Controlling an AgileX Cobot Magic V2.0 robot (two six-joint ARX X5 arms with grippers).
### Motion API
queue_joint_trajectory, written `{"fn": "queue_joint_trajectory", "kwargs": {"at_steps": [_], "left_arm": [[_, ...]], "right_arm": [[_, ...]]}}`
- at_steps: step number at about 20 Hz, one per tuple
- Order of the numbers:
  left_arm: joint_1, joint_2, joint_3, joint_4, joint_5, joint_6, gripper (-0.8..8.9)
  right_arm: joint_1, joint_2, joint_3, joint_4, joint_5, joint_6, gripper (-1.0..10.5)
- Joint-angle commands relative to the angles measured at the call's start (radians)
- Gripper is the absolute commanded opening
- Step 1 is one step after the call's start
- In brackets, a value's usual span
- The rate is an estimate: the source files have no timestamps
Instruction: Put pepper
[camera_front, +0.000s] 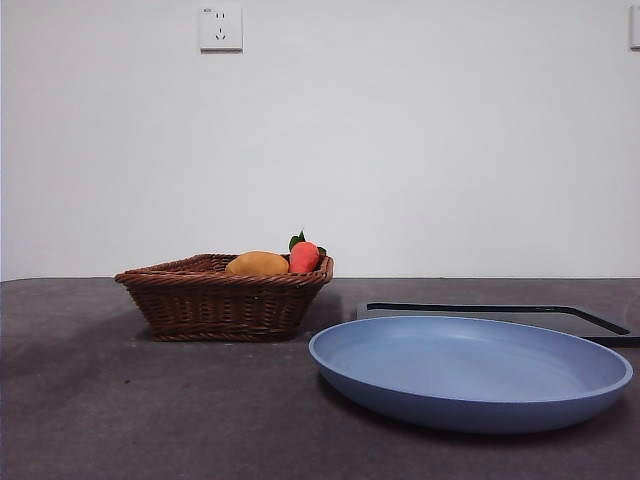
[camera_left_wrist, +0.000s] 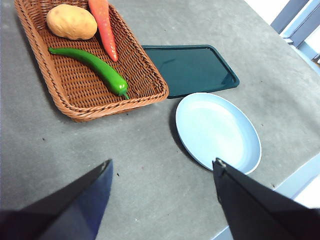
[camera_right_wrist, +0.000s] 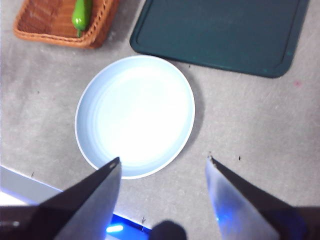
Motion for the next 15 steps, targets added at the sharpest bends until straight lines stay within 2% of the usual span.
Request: {"fn": "queue_joint_trajectory", "kwargs": {"at_steps": [1, 6, 15], "left_arm": [[-0.002, 0.003, 0.017, 0.007, 0.004, 0.01, 3.56], [-0.002, 0.003, 0.017, 0.007, 0.006, 0.01, 3.56], [-0.002, 0.003, 0.017, 0.007, 0.013, 0.01, 3.56]], "right_arm": [[0.003, 0.027, 0.017, 0.006, -0.002, 0.008, 3.0], [0.008, 0.143, 0.017, 0.023, -0.002, 0.007, 3.0], [0.088, 0.515, 0.017, 0.207, 0.006, 0.011, 3.0]]}}
